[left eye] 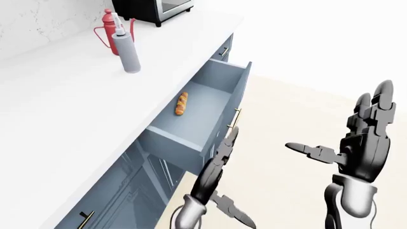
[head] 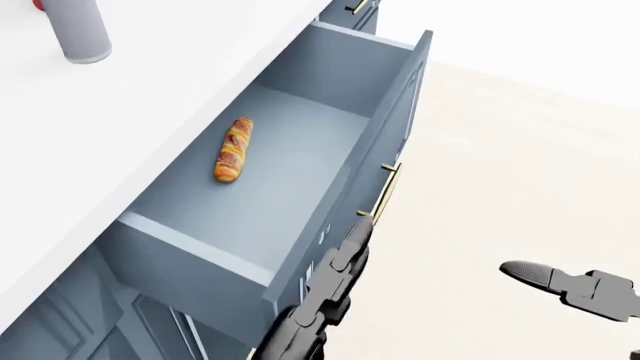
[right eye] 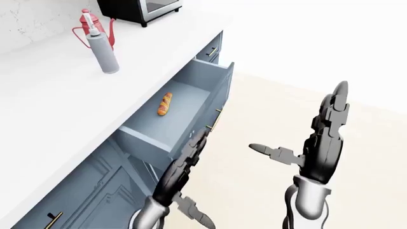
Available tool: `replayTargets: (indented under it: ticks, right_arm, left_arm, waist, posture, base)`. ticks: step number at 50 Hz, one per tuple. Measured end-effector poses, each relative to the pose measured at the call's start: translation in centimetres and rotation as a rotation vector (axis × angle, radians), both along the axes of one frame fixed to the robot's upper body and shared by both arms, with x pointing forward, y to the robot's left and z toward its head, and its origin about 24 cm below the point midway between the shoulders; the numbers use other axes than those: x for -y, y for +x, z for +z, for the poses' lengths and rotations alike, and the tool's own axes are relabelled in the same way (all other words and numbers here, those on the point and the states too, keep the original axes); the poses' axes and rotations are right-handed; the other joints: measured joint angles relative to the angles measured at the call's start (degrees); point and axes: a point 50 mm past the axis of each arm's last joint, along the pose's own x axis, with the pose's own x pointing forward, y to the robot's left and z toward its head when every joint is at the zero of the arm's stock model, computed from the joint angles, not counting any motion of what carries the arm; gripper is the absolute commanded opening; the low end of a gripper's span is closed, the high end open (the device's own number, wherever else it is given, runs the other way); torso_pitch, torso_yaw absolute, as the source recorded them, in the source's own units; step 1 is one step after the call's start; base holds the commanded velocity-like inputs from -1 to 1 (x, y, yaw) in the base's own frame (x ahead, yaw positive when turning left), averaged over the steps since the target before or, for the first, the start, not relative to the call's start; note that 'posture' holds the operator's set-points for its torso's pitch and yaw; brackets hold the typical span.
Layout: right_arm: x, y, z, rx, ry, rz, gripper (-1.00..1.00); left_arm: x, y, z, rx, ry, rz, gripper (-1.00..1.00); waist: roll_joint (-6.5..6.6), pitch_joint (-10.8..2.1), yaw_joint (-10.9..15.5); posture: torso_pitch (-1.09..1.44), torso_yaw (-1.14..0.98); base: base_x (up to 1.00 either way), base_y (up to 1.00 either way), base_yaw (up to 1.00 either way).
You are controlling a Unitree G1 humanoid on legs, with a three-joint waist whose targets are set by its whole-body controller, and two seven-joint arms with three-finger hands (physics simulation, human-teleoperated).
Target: Close the right drawer.
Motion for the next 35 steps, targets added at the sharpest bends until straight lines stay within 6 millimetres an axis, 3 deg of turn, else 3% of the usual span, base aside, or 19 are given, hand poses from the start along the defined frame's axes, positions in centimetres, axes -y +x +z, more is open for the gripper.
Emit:
replayTargets:
  ticks: [35]
  right_arm:
    - [-0.2,0.1,-0.3,-0.005,-0.002,0.008,1.00]
  left_arm:
    - [-0.3,1.6,-2.0,-0.130,-0.070,0.094,1.00]
  waist:
    - [-0.12,0.15,-0.43]
  posture:
    - [0.00,0.00]
  base:
    - [0.00,0.00,0.00]
